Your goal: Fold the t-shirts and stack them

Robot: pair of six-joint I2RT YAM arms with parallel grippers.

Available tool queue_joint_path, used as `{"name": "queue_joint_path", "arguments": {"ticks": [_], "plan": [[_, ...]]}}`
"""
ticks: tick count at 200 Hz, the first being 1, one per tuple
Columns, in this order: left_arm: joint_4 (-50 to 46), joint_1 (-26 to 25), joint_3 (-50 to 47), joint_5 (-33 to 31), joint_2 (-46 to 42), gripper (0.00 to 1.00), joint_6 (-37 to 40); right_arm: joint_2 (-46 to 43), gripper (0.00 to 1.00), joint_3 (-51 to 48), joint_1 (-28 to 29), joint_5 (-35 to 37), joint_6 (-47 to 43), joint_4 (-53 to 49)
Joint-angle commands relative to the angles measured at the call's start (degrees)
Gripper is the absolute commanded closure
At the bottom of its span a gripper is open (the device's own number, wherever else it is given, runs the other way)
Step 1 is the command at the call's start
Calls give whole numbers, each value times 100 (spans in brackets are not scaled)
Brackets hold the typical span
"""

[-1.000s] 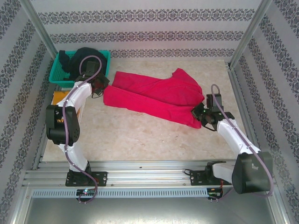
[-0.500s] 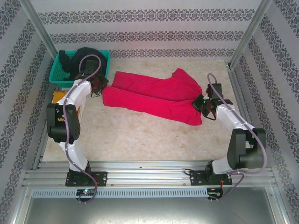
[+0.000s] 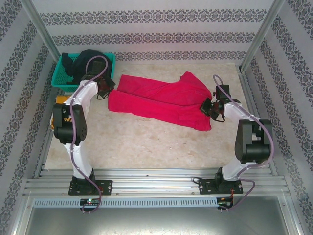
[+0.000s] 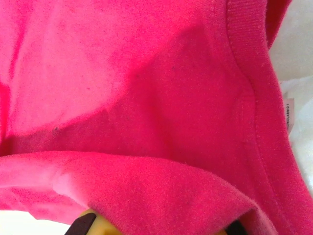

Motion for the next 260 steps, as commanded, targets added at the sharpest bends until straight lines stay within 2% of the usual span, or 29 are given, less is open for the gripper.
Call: {"name": "queue_joint_path", "arguments": {"ticks": [1,84,130,172,182,199,205,215,220,223,242,260], "plan": [[-244,77,292,44,164,100,111,175,100,220,-69,46,-182,39],[-527,60,1131,353,870,100,242,528,100,406,-123,117,-240,122],[-704,20,1507,562,1159,100,337,485,100,401,-119,176,-254,75],[-808,-37,1673,576,1260,99,441,216,100,215,-119,519,-203,61],[-825,-37,1701,593,1295,92,448,216,90,217,-119,465,-227,57],[-749,-52,1636,624,1221,72,483,64,55,95,-119,347,-232,235],[-656,-75,1556,631,1133,63,540,-62,48,35,-111,334,-245,316],[-581,-126,1432,542,971,42,620,-322,38,-100,-101,355,-294,434],[-572,-158,1380,480,881,36,661,-469,35,-168,-93,395,-351,461],[-571,-186,1347,435,828,29,684,-561,34,-201,-78,438,-370,475],[-512,-466,1054,80,459,9,901,-1042,32,-370,167,896,-548,398],[-318,-777,736,-94,268,7,986,-1191,32,-398,627,1227,-625,302]]}}
